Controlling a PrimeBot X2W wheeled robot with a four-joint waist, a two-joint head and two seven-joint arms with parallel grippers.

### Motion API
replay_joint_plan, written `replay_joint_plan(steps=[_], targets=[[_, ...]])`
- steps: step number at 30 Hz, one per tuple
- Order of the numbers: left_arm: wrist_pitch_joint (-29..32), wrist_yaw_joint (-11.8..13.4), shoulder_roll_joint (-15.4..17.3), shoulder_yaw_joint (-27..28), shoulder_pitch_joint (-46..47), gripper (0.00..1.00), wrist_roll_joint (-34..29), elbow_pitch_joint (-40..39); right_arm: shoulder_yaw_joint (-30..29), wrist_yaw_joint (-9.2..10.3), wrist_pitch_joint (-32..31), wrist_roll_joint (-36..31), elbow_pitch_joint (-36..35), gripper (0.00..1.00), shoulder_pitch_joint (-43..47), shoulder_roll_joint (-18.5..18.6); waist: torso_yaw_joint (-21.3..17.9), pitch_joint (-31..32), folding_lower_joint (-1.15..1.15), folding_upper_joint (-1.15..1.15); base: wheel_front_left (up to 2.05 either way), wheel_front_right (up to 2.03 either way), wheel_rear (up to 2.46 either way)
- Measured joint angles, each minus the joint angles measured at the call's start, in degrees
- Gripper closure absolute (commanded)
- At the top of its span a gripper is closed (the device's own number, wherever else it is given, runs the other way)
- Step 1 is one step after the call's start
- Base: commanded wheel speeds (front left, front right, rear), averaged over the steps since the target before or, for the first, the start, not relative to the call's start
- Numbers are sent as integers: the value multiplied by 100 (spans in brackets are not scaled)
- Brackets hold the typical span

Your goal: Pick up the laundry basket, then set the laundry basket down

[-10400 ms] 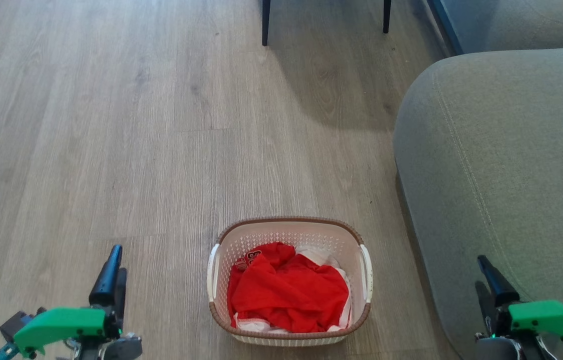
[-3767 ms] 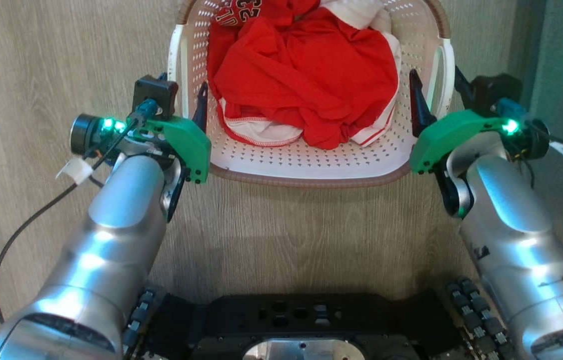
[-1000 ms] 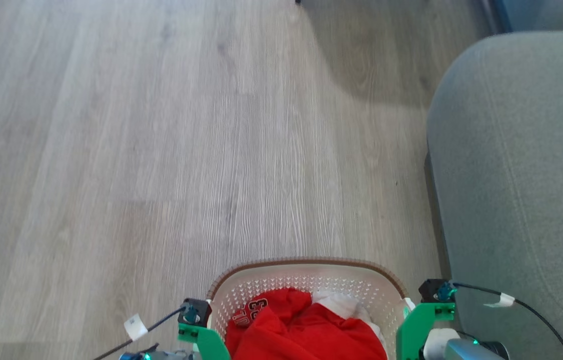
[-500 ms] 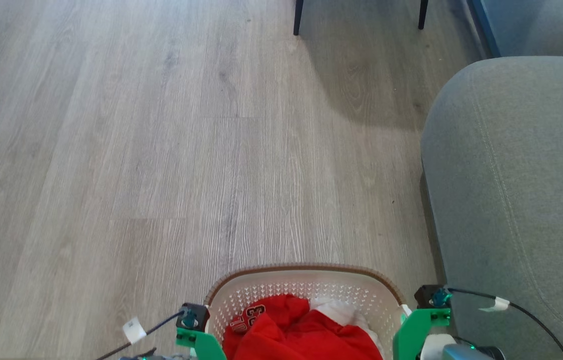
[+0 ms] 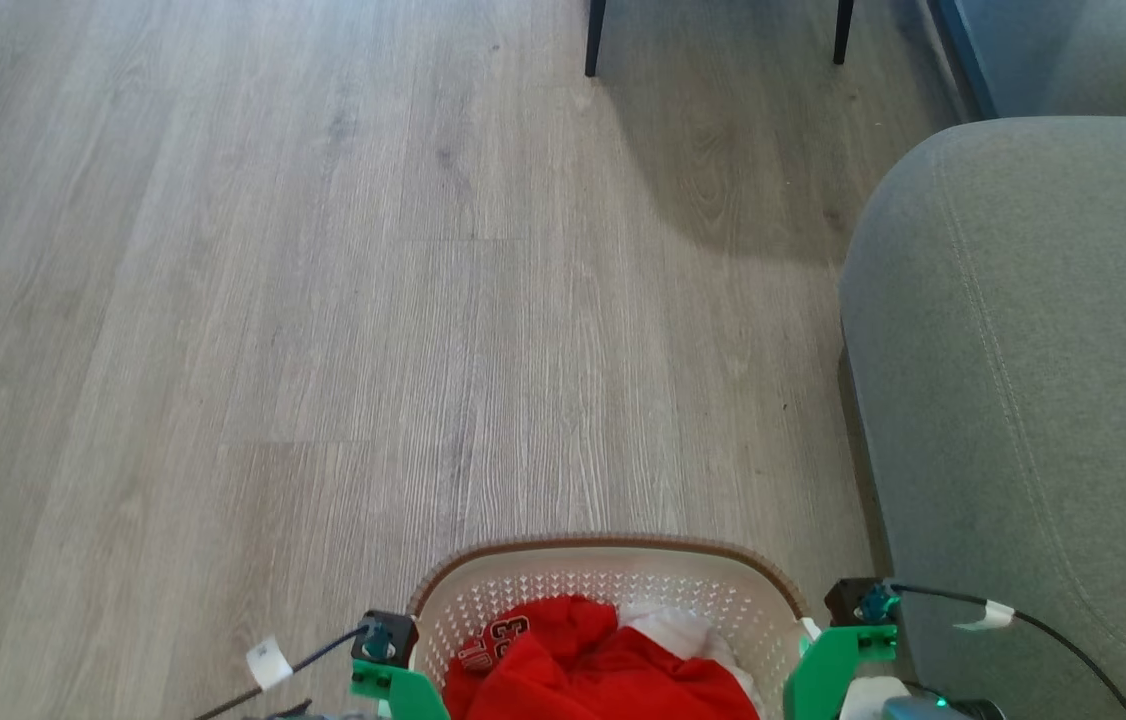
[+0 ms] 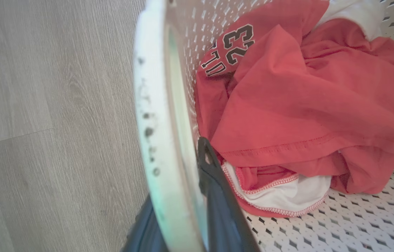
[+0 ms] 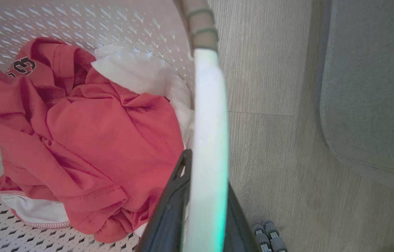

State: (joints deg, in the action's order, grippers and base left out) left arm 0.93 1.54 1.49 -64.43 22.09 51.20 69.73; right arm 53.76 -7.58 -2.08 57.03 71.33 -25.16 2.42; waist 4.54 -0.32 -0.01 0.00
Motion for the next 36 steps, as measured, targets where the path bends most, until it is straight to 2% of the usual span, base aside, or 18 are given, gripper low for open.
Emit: replay_joint_plan(steps=[22,27,36], targets=[[-49,8,3,-166,11,100,153,77,405,0,101,307,36,100,-47,2,-31,-124,1,0,0,0,0],[-158,54,0,-168,161,100,197,99,500,0,137,305,92,100,-330,1,-52,-363,1,0,0,0,0],[-380,102,0,-152,1101,100,209,170,548,0,328,285,172,100,-1329,1,-122,-1143,1,0,0,0,0]])
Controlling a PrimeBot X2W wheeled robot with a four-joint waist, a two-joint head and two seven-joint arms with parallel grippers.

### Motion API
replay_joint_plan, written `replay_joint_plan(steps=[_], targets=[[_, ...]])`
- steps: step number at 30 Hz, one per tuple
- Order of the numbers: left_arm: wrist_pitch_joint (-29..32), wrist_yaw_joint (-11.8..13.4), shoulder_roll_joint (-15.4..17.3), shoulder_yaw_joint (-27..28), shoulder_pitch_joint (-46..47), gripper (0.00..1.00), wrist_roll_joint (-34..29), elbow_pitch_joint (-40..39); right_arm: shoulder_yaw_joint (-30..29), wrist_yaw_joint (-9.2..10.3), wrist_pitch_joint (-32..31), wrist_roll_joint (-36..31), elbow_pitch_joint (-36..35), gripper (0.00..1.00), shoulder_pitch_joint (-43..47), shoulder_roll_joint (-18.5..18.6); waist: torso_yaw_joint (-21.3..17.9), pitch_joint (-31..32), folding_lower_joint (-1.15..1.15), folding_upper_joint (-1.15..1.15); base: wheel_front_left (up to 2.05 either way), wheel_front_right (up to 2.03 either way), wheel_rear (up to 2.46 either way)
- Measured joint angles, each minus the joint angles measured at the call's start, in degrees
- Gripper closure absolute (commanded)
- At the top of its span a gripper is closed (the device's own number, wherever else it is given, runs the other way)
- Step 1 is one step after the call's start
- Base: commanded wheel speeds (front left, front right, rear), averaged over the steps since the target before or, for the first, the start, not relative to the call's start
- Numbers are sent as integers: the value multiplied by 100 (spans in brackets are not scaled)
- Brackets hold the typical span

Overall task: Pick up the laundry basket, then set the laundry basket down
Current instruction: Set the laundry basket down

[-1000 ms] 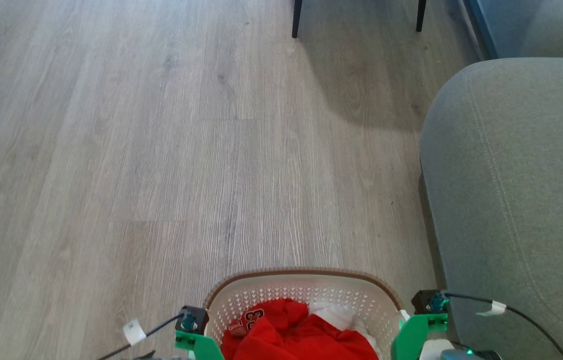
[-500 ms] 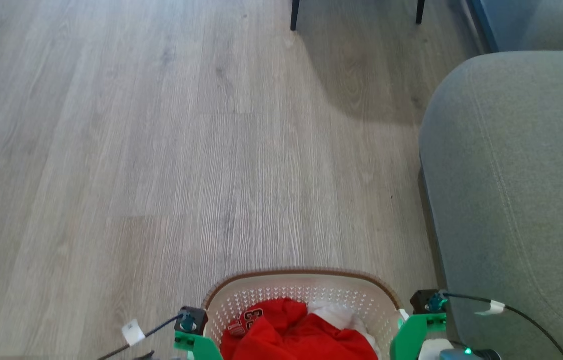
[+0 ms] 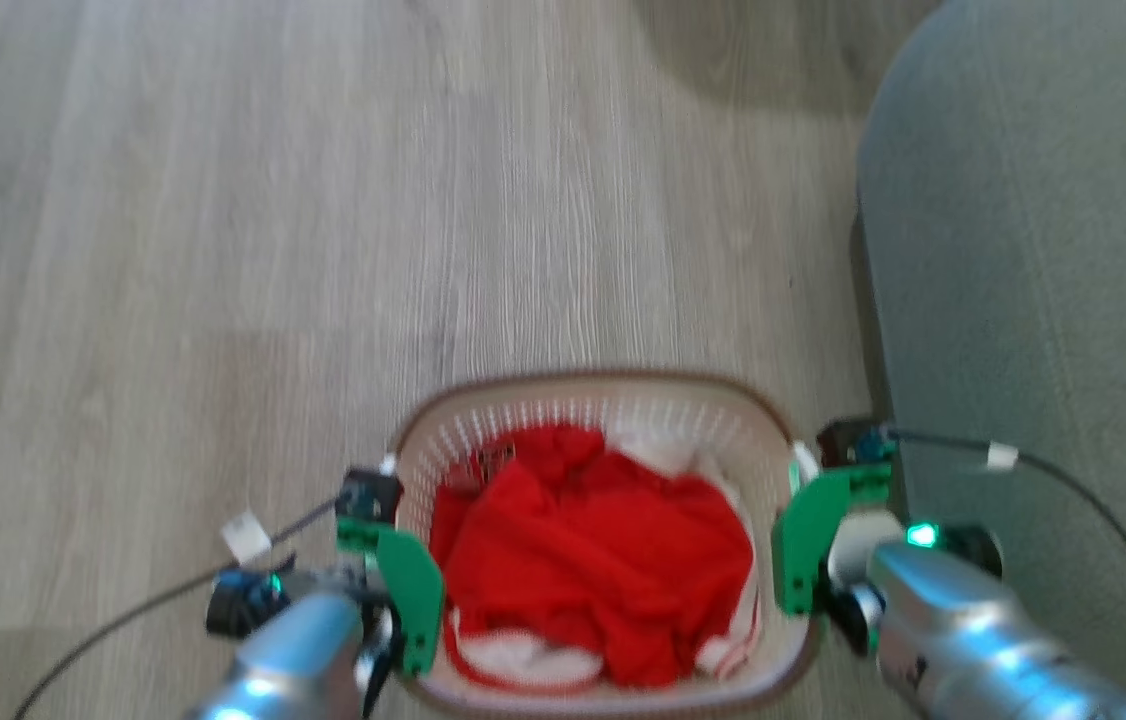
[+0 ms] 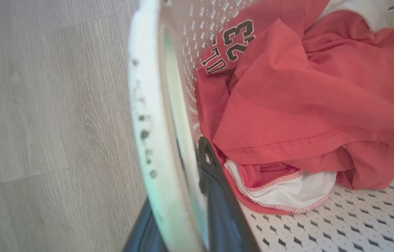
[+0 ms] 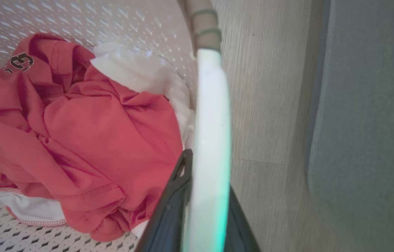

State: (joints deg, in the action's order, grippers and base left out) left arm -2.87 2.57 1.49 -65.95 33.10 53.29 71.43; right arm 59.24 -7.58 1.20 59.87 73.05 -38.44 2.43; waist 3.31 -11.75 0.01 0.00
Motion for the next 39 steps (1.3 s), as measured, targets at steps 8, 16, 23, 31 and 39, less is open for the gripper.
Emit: replay_joint_plan(steps=[8,16,23,31,39], targets=[[-194,49,-2,40,943,100,-8,79,-36,0,163,-141,96,100,-982,7,-58,-955,1,0,0,0,0],[-385,98,-2,130,1821,100,-29,113,-377,0,302,-472,140,100,-1860,59,-87,-1985,1,0,0,0,0],[-548,107,-7,132,2334,100,-82,133,-883,0,403,-923,138,100,-2272,105,-123,-2776,1,0,0,0,0],[-637,149,-12,115,2493,100,-84,132,-1379,0,454,-1470,136,100,-2366,101,-136,-3391,0,0,0,0,0],[-681,202,-13,77,2635,100,-84,98,-1824,-1,452,-1928,134,100,-2484,94,-117,-3647,-1,0,0,0,0]])
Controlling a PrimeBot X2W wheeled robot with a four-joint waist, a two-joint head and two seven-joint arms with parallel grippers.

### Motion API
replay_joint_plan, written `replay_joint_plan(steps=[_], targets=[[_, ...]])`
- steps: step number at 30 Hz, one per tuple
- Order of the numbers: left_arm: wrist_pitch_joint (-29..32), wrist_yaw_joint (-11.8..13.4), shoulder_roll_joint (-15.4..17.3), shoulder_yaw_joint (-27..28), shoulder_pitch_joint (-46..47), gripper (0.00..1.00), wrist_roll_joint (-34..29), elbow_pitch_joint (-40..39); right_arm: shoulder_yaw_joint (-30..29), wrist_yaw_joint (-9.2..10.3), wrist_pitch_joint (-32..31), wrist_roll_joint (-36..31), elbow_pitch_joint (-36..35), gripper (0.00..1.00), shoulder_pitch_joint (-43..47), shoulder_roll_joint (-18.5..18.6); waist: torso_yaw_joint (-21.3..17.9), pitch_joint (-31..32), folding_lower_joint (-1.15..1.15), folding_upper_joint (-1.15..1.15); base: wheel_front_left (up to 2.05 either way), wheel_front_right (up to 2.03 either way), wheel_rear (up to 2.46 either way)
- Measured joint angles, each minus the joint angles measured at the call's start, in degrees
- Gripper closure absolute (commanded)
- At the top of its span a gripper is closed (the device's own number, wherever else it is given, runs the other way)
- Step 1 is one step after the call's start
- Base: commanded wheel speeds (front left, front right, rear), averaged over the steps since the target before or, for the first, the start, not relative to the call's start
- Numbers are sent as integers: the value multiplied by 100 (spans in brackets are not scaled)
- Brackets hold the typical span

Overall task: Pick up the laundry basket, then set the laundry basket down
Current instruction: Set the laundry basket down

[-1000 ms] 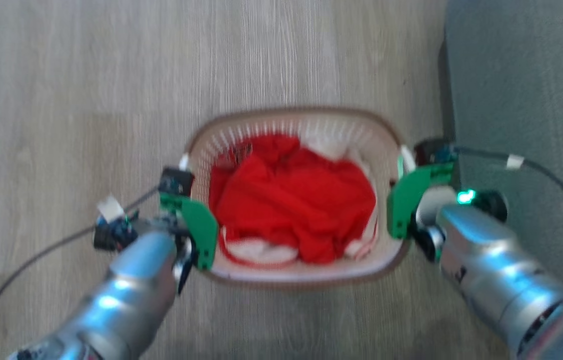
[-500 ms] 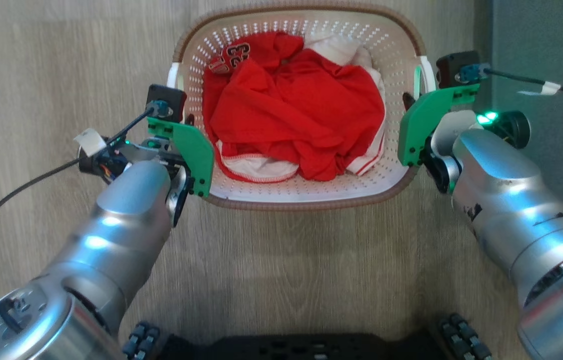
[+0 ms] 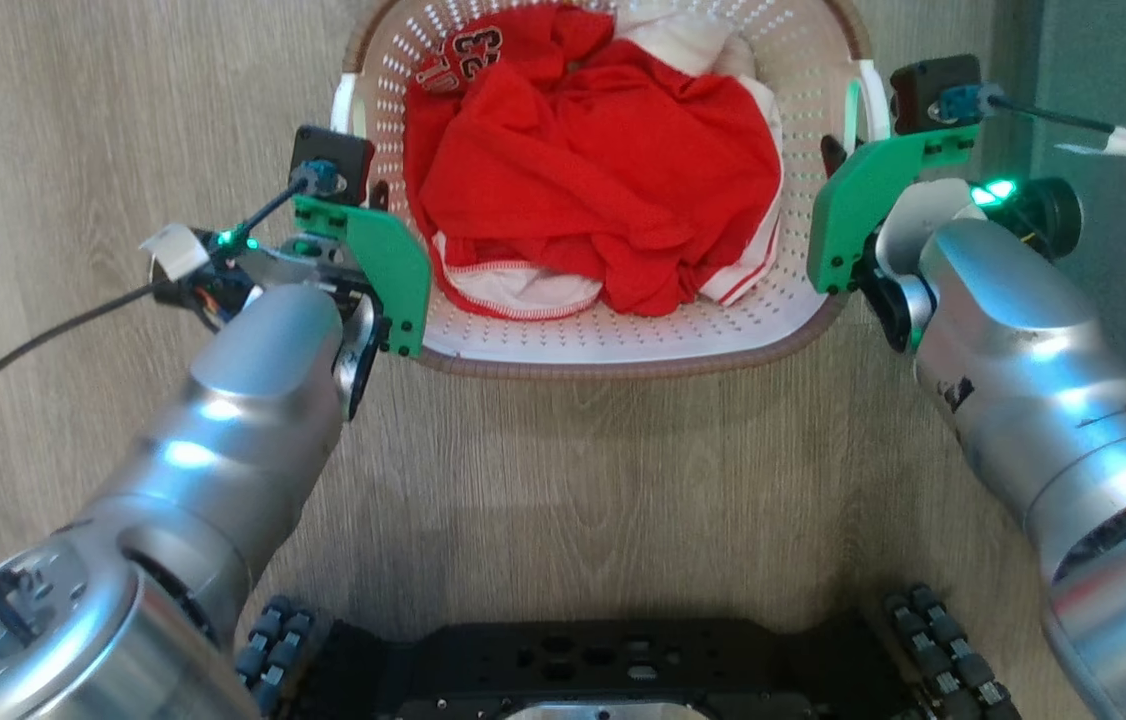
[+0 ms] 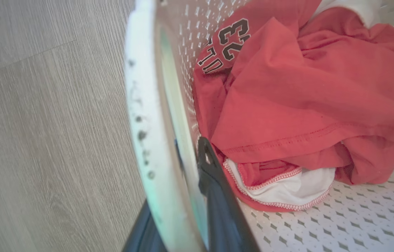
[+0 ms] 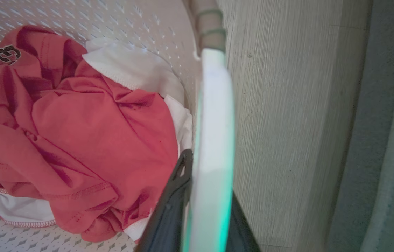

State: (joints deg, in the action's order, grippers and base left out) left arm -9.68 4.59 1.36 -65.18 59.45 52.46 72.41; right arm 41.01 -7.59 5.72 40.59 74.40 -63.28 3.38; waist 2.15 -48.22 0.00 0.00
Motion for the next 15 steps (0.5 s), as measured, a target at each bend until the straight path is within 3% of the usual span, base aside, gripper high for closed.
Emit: replay_joint_plan(steps=[15], targets=[[-48,51,0,-140,176,100,73,-100,-636,0,11,-684,-1,100,-102,-3,45,-232,0,0,0,0,0]])
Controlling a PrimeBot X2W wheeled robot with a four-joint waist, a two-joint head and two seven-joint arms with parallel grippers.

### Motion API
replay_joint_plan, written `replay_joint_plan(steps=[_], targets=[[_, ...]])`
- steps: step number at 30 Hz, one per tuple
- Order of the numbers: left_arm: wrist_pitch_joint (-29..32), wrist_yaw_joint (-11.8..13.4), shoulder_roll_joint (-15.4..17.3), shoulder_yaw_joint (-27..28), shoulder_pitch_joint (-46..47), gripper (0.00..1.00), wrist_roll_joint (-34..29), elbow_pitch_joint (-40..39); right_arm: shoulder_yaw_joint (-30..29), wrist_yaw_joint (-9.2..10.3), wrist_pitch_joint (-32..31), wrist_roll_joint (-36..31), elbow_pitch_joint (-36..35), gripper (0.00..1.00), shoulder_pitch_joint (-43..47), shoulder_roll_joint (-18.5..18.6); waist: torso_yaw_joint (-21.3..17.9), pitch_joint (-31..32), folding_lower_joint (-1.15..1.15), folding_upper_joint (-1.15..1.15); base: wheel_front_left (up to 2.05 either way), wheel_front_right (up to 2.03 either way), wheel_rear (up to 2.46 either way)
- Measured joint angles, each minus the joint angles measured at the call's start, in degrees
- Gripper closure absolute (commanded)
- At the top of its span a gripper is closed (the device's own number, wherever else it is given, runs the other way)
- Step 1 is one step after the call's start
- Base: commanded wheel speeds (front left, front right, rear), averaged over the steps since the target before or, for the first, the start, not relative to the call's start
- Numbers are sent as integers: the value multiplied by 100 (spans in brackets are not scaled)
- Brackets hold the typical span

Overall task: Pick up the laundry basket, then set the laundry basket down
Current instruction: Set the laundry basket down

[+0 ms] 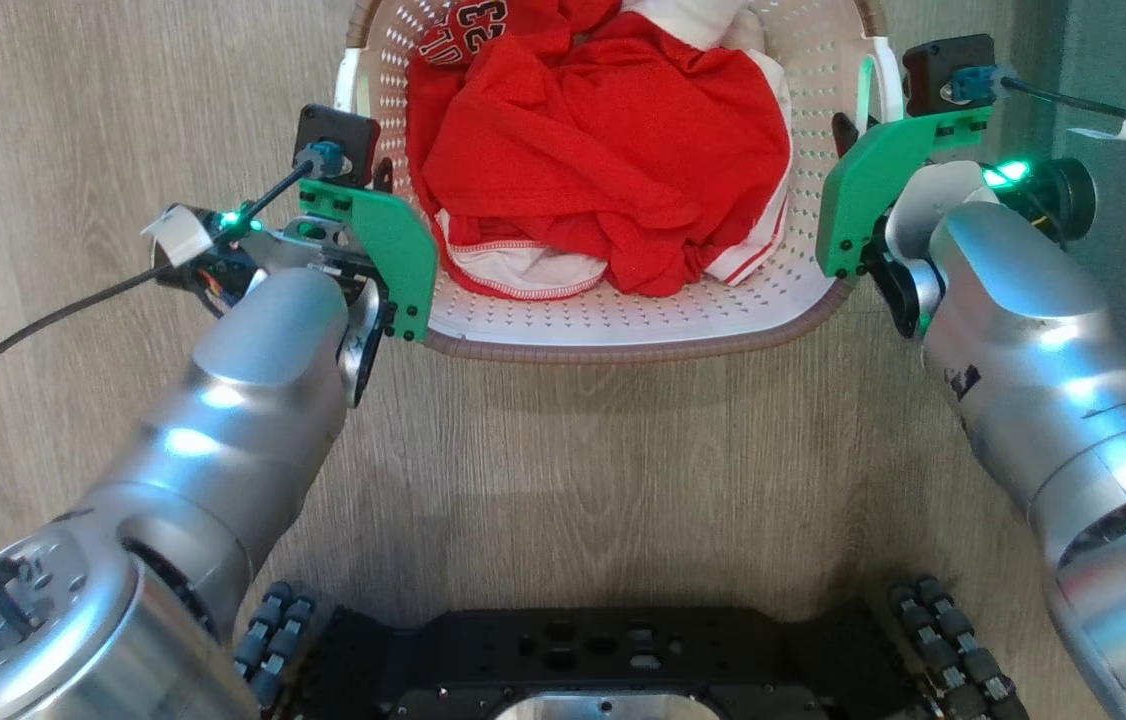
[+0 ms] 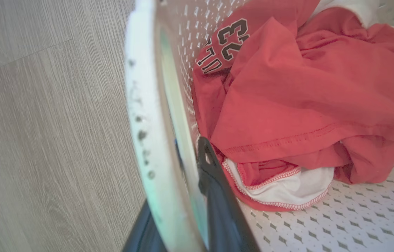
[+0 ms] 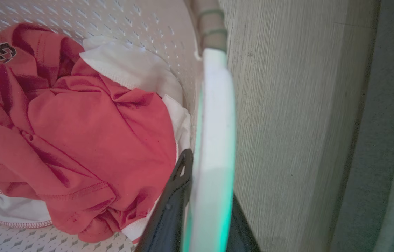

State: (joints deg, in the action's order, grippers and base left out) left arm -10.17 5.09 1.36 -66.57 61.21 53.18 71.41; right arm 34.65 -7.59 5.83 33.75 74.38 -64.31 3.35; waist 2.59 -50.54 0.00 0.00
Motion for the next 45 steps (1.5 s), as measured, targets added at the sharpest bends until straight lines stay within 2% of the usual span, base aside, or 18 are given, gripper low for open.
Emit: replay_joint_plan(steps=[10,11,13,15,16,17,18,19,20,21,26,45], targets=[[5,7,0,-97,14,100,76,5,-29,0,1,-51,1,100,0,0,18,-39,0,0,0,0,0],[10,10,0,-102,15,100,91,5,-22,0,1,-49,1,94,0,0,19,-40,0,0,0,0,0],[33,51,0,-104,18,97,97,7,9,0,2,-51,4,75,0,0,20,-41,0,-1,0,0,0],[59,57,2,-116,33,98,101,14,37,0,43,-51,3,56,-7,11,20,-38,0,-1,0,0,0],[59,79,5,-126,35,94,131,22,36,0,43,-52,4,53,-17,31,21,-35,0,-1,0,0,0],[62,78,15,-134,35,85,146,27,37,0,43,-52,4,44,-22,46,21,-31,0,0,0,0,0],[102,82,15,-136,34,76,156,33,38,0,42,-52,4,27,-23,51,22,-29,0,-1,0,0,0],[115,103,14,-135,30,72,185,33,40,0,42,-52,4,16,-23,51,23,-28,0,-1,0,0,0],[152,146,14,-131,30,64,214,38,41,0,42,-52,4,1,-23,51,25,-26,0,-1,0,0,0],[154,157,19,-130,30,56,250,53,41,0,43,-52,4,0,-23,51,26,-22,0,-1,0,0,0],[159,252,27,-131,24,0,307,74,42,0,86,-52,4,0,-25,51,27,1,0,-1,0,0,0],[-382,298,27,64,-51,0,449,144,136,0,737,108,-92,0,-47,51,-26,534,0,-1,0,0,0]])
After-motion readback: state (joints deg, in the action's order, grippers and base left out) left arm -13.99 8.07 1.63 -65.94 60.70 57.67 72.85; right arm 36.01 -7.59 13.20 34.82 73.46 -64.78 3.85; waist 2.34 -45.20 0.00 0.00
